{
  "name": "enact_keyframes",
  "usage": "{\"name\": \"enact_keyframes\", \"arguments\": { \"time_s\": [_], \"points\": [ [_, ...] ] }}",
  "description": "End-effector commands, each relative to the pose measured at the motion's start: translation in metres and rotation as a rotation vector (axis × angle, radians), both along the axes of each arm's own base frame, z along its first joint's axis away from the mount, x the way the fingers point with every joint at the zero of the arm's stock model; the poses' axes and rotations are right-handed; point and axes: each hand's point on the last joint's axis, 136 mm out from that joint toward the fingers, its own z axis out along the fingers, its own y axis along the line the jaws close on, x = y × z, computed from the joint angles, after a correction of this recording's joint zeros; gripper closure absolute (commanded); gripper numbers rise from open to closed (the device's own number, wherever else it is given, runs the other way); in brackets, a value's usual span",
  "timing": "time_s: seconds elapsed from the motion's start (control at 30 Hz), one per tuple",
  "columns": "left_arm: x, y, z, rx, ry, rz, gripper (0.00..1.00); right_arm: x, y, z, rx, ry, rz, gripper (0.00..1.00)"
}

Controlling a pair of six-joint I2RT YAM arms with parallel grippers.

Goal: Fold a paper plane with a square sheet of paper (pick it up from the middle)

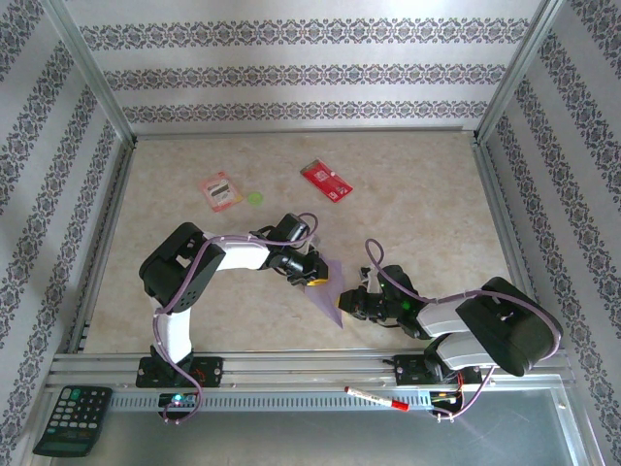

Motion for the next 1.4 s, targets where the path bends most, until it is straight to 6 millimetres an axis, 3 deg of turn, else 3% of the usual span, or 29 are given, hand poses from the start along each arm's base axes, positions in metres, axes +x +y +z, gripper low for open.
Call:
{"name": "enact_keyframes", "arguments": {
  "time_s": [0.0,0.87,1.1,1.37],
  "points": [
    [-0.002,0.003,-0.010,0.041,0.002,-0.013,0.83,-0.011,-0.015,-0.022,-0.083,0.050,-0.020,0.91],
    [-0.007,0.007,-0.024,0.058,0.021,-0.014,0.84,-0.011,-0.006,0.003,-0.045,-0.009,0.024,0.82],
    [-0.008,0.009,-0.025,0.056,0.020,-0.012,0.84,-0.018,-0.017,0.007,-0.078,-0.025,0.014,0.77],
    [-0.009,0.010,-0.026,0.056,0.021,-0.012,0.84,-0.013,-0.031,0.037,-0.122,-0.151,-0.037,0.72]
  ]
}}
